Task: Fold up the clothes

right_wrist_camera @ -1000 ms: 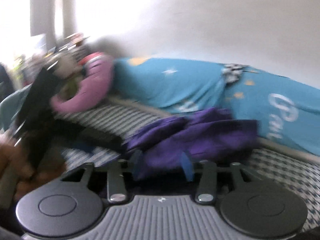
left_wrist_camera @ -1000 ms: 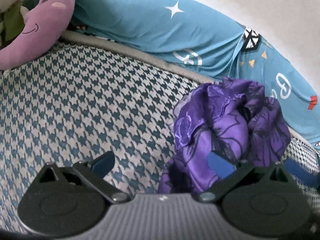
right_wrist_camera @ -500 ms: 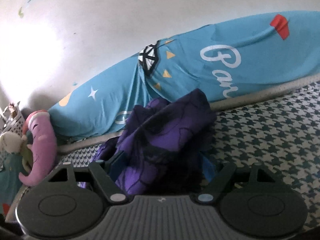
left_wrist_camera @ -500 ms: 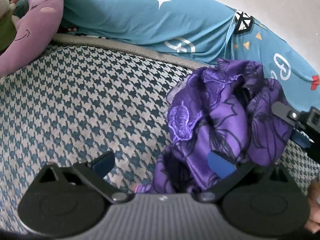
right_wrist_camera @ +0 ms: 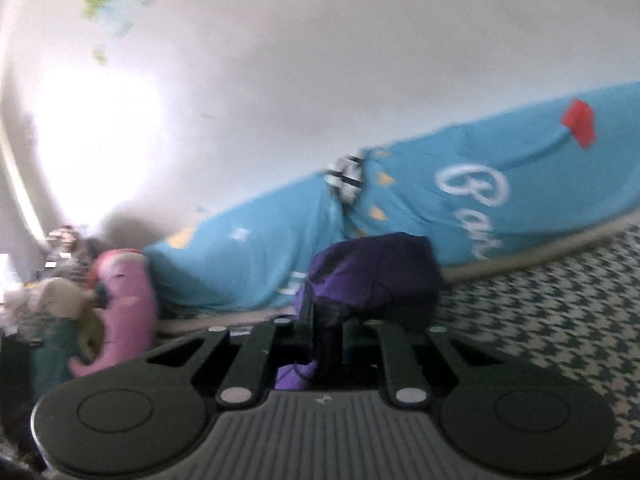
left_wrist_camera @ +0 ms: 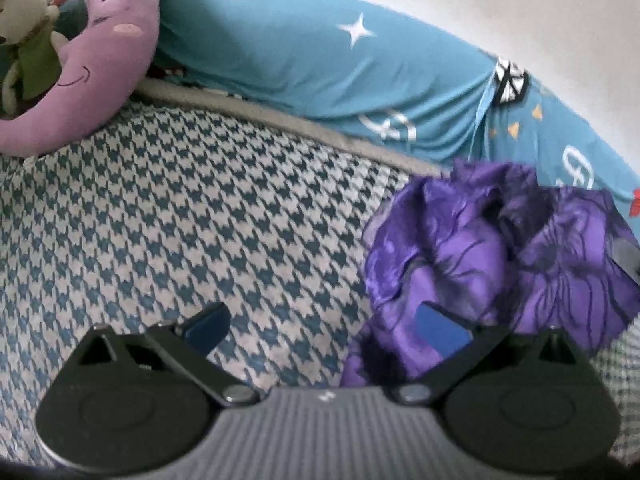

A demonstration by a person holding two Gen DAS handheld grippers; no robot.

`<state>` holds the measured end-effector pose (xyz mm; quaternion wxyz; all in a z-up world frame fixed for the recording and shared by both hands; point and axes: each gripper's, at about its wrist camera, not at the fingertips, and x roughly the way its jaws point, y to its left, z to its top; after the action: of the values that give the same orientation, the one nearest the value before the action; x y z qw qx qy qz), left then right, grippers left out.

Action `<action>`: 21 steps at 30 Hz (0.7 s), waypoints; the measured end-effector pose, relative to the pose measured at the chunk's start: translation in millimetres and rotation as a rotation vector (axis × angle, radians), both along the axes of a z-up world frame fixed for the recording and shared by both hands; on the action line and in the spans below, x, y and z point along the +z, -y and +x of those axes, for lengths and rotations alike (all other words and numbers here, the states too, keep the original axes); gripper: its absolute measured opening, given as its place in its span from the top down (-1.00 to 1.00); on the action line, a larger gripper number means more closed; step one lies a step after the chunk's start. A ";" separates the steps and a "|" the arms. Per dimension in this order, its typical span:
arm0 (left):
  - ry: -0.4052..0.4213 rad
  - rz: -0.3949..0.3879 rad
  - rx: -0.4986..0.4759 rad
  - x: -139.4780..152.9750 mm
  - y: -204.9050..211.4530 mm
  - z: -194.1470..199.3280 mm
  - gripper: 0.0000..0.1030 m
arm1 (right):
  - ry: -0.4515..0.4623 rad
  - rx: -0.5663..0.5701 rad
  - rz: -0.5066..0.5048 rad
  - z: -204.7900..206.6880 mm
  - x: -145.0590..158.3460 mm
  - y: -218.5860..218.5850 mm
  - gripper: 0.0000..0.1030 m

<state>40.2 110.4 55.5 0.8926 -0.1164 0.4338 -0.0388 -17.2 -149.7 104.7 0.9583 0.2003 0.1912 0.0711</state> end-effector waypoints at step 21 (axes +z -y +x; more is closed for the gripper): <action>0.161 -0.086 -0.202 44.2 -4.7 -66.9 -1.00 | -0.019 0.550 -0.333 -108.5 -10.8 -136.2 0.48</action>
<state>-26.7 115.2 99.6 0.9103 -0.1069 0.3681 -0.1561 -125.8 -13.5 93.9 0.9208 -0.0177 0.2562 0.2934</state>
